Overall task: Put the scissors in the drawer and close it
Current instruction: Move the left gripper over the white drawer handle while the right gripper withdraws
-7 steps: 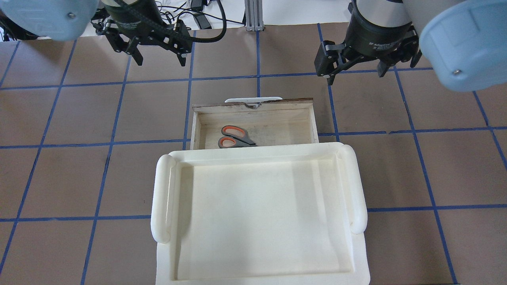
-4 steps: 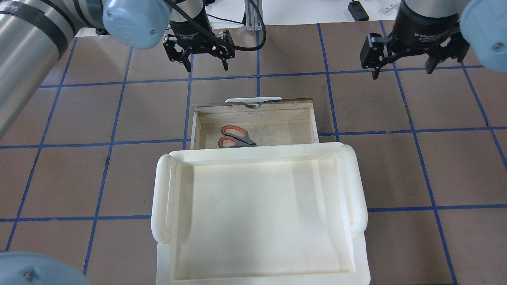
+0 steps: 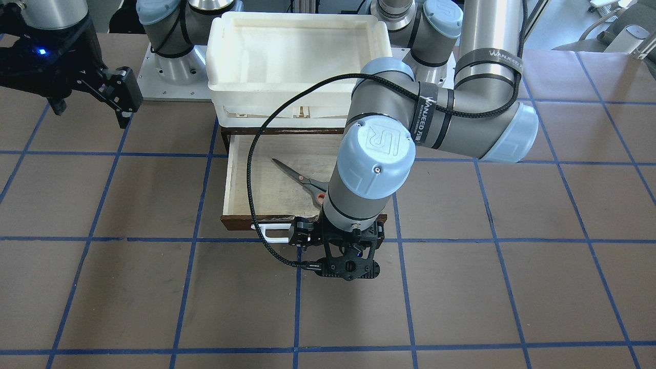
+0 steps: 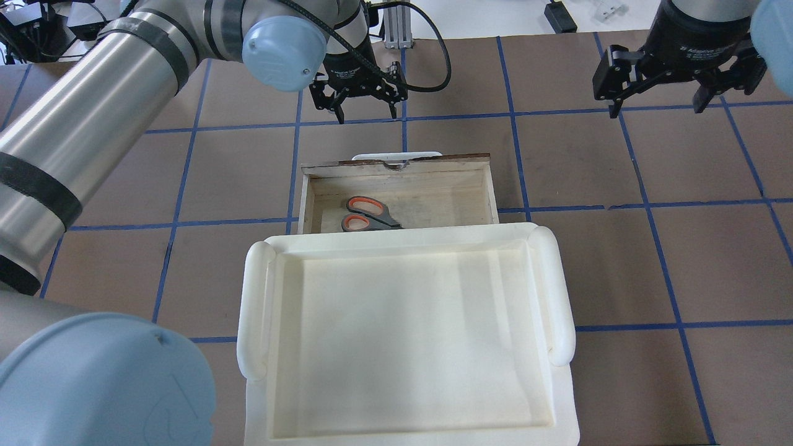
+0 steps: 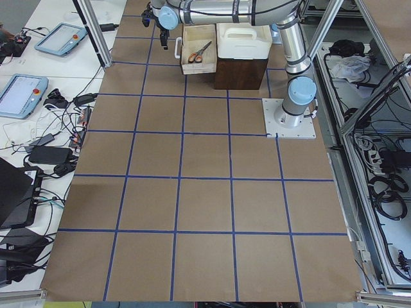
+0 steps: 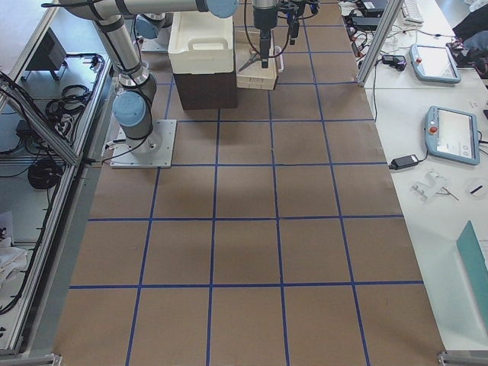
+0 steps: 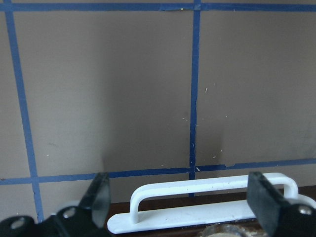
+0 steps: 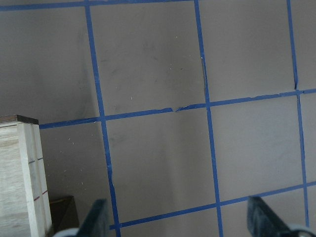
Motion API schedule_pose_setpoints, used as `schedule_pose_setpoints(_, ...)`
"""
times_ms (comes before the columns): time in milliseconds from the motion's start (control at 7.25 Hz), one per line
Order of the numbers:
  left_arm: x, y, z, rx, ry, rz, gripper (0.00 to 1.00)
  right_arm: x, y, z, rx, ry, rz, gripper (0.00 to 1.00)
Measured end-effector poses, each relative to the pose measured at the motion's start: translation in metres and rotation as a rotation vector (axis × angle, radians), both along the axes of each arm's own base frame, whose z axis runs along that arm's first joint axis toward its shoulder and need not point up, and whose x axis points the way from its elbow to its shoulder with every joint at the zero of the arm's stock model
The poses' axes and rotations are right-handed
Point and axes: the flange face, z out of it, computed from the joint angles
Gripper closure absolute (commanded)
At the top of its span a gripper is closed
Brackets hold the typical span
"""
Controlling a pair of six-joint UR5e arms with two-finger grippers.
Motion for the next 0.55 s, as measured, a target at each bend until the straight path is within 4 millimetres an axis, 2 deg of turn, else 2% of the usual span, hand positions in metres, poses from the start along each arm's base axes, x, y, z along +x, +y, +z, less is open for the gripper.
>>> schedule_pose_setpoints(276, -0.005, -0.011, -0.028, 0.021, -0.003, 0.011, 0.0, 0.001, 0.003, -0.006, 0.023, -0.005, 0.0, 0.0)
schedule_pose_setpoints(552, -0.011, -0.022, -0.05, 0.01, 0.023, 0.022, 0.0, 0.018, 0.012, -0.01, 0.06, -0.171, 0.019, 0.0)
